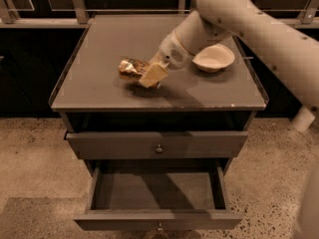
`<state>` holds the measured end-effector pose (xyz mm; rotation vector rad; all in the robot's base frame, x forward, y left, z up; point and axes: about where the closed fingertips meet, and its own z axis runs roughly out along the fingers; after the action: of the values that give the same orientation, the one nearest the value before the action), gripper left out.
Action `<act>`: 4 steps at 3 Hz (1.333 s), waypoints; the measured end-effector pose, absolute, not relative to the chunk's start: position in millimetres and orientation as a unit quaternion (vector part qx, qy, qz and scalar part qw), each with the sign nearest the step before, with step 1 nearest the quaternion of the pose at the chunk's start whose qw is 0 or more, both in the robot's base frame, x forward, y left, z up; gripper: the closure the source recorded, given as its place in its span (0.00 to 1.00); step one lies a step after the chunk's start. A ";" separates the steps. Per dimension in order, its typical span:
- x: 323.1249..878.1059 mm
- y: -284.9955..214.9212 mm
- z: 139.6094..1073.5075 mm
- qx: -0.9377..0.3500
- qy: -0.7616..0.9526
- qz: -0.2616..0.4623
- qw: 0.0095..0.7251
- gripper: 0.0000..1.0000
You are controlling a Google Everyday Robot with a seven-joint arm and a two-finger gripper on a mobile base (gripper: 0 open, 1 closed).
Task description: Place orange can into middle drawer
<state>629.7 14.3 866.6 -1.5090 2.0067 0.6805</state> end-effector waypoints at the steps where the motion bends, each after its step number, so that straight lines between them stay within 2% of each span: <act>1: 574.5 -37.1 900.3 -0.501 0.785 0.217 0.293 1.00; 2: 497.8 -79.5 927.3 -0.452 0.830 0.152 0.290 1.00; 4: 493.7 -71.5 913.9 -0.477 0.817 0.169 0.278 1.00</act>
Offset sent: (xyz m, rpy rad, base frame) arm -0.2050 -0.1501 0.0777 -0.2105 -0.0283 -0.5150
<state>493.7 -71.5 913.9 -1.2799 2.1921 0.4542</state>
